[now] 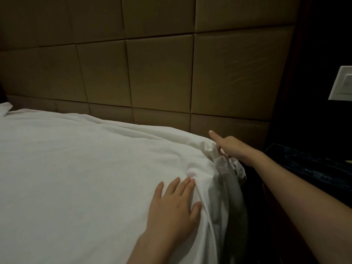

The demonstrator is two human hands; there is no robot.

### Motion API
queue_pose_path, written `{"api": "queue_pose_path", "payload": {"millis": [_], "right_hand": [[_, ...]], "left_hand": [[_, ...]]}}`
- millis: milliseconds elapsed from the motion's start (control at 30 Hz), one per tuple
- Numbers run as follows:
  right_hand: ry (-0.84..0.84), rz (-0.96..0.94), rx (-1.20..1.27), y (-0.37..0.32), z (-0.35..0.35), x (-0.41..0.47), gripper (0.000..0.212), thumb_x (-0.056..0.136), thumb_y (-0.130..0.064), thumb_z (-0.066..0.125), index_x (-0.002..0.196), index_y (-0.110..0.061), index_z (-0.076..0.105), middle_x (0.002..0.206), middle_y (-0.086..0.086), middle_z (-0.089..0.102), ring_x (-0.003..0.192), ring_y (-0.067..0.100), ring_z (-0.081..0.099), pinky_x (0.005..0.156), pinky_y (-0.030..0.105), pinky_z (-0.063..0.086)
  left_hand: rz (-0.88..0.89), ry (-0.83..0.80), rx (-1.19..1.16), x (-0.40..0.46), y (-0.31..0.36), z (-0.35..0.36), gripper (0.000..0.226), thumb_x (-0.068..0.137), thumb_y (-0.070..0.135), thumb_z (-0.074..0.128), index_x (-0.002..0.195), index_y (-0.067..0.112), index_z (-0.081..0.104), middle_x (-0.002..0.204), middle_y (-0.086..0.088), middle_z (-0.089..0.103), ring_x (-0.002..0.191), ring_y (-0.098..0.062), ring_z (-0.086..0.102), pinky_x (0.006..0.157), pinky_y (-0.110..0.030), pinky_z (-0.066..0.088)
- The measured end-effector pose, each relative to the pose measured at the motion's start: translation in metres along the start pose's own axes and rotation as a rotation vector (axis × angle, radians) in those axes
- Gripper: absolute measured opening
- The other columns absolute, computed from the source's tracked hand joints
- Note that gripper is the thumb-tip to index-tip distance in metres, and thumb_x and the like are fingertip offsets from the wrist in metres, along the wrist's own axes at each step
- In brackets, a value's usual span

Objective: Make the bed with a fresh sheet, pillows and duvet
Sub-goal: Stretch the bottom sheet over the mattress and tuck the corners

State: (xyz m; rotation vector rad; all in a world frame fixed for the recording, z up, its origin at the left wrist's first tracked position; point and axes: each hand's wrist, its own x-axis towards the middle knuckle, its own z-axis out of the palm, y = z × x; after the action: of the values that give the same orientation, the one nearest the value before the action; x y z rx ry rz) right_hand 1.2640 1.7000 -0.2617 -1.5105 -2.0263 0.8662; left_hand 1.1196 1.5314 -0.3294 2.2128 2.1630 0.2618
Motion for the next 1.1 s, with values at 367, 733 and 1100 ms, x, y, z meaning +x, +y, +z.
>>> {"api": "queue_pose_path", "payload": {"millis": [367,733,1100], "right_hand": [[-0.295,0.082,-0.245,0.007,-0.009,0.050,0.050,0.076,-0.035,0.078,0.118,-0.010,0.064,0.114,0.003,0.065,0.101,0.018,0.062,0.085,0.029,0.053],[0.626,0.018,-0.786,-0.025,-0.040,0.101,0.006,0.091,-0.020,0.061,0.095,-0.015,0.060,0.091,0.007,0.058,0.079,0.023,0.051,0.069,0.033,0.038],[0.394,0.246,-0.842,0.036,0.012,0.147,0.067,0.092,-0.012,0.057,0.146,-0.002,0.018,0.154,0.023,0.010,0.126,0.038,0.044,0.096,0.041,0.048]], "left_hand": [[-0.013,-0.028,-0.088,0.075,-0.013,-0.002,0.046,0.103,0.042,0.013,0.149,0.042,0.013,0.157,0.025,0.004,0.146,-0.002,-0.002,0.119,-0.045,-0.007],[-0.029,0.065,-0.111,0.094,-0.019,0.006,0.060,0.091,0.045,0.003,0.150,0.040,0.007,0.156,0.027,0.001,0.144,0.002,-0.005,0.117,-0.040,-0.010],[-0.012,0.060,-0.063,0.104,-0.022,0.007,0.068,0.086,0.052,-0.008,0.151,0.039,0.007,0.157,0.024,-0.003,0.144,-0.003,-0.015,0.116,-0.046,-0.015]]}}
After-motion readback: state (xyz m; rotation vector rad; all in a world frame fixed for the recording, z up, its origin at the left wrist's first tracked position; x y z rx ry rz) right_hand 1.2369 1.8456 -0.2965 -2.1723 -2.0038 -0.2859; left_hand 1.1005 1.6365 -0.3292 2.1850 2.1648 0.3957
